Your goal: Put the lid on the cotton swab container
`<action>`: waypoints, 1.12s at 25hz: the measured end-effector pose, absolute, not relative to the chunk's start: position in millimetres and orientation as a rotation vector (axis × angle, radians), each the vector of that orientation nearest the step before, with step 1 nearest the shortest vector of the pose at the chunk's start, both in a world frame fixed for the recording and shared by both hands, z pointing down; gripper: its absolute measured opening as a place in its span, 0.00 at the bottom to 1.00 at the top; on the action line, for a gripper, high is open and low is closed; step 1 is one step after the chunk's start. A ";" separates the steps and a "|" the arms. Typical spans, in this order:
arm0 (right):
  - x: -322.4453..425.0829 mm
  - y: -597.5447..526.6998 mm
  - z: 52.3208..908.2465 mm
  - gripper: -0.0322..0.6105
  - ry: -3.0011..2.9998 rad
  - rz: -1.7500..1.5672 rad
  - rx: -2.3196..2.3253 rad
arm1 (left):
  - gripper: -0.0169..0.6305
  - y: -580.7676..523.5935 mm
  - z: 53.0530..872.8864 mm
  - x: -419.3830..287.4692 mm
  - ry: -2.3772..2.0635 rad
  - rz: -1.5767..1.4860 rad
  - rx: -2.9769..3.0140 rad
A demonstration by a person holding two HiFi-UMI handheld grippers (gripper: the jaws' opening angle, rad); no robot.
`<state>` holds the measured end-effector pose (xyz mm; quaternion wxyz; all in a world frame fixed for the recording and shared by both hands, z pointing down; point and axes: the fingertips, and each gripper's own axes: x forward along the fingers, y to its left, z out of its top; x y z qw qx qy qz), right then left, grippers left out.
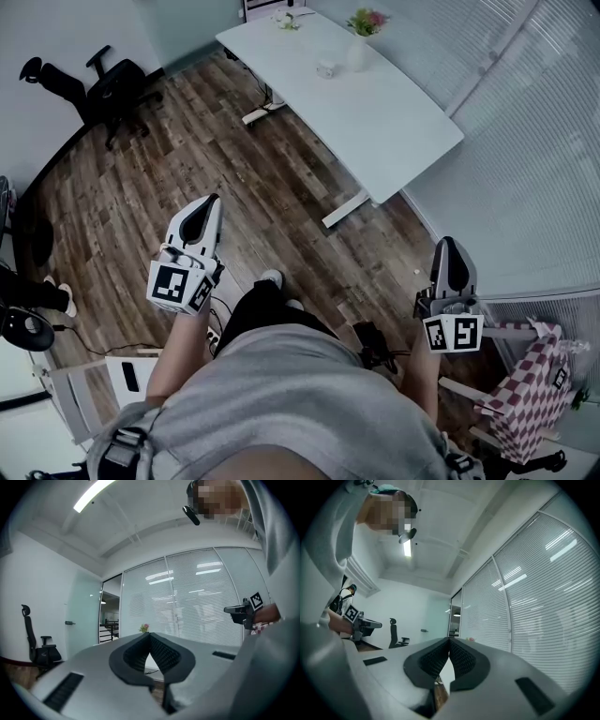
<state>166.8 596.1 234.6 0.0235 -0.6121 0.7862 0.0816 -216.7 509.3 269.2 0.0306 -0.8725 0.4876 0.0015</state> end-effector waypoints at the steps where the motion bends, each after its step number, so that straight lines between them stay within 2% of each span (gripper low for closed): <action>1: 166.0 594.7 234.7 0.09 2.440 0.257 -1.891 | 0.04 508.2 268.8 -216.2 1.500 0.004 -2.686; 28: 154.9 565.4 249.4 0.09 2.485 0.204 -1.823 | 0.04 484.7 283.5 -217.4 1.564 0.003 -2.673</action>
